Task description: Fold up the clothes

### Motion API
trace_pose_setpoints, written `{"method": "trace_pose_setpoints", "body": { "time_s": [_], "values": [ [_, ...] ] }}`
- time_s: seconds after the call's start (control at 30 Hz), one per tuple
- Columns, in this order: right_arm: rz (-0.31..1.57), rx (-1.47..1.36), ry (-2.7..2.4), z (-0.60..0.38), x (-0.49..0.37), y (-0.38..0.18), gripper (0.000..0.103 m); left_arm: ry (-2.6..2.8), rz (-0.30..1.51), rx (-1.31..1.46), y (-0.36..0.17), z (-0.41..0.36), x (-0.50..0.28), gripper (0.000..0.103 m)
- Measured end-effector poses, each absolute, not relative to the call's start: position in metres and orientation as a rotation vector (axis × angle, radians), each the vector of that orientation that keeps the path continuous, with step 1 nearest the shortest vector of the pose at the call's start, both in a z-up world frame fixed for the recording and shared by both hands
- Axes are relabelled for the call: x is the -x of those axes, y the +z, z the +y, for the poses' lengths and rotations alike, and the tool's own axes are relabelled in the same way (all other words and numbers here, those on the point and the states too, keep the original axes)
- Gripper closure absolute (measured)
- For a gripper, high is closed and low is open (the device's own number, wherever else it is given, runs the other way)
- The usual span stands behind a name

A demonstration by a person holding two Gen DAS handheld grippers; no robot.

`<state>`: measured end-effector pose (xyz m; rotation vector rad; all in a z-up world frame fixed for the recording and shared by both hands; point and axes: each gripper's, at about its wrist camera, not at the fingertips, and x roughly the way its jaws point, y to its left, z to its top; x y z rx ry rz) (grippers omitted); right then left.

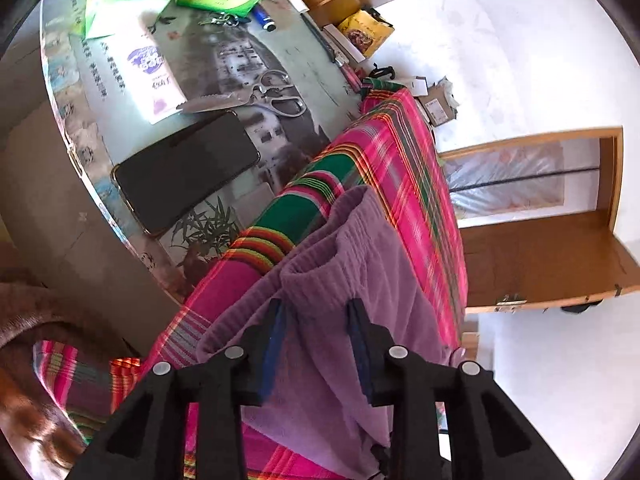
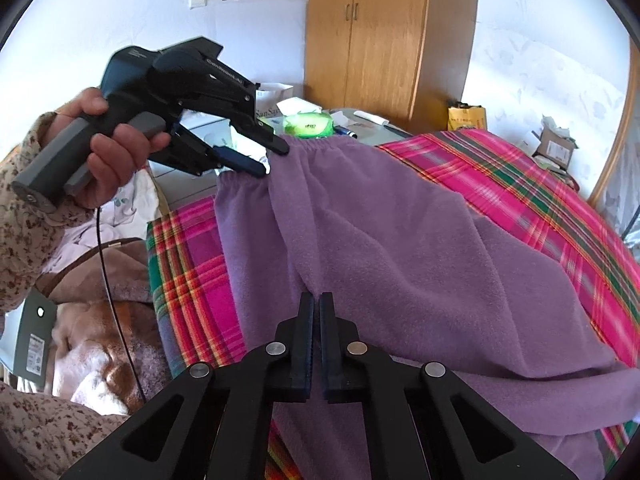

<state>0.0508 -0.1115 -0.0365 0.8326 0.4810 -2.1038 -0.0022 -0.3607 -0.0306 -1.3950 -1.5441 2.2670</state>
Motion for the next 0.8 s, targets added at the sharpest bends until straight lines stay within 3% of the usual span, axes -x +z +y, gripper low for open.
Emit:
{"method": "trace_pose_setpoints", "body": {
  "time_s": [0.1,0.27,0.6,0.8],
  "values": [
    [0.484,-0.844,-2.102,-0.112,-0.049,-0.038,0.100,2.283,-1.550,1.356,-0.027,-0.360,0.005,0.070],
    [0.474,-0.827,-2.119,-0.109,-0.050,-0.034,0.101,2.293,-1.590,1.237,-0.018,-0.361,0.004,0.092],
    [0.420,-0.763,-2.112,-0.098,-0.063,-0.006,0.100,2.417,-1.533,1.169,0.009,-0.357,-0.030,0.093],
    [0.456,-0.793,-2.079,-0.101,-0.075,-0.014,0.100,2.440,-1.536,1.264,-0.012,-0.360,-0.040,0.093]
  ]
}}
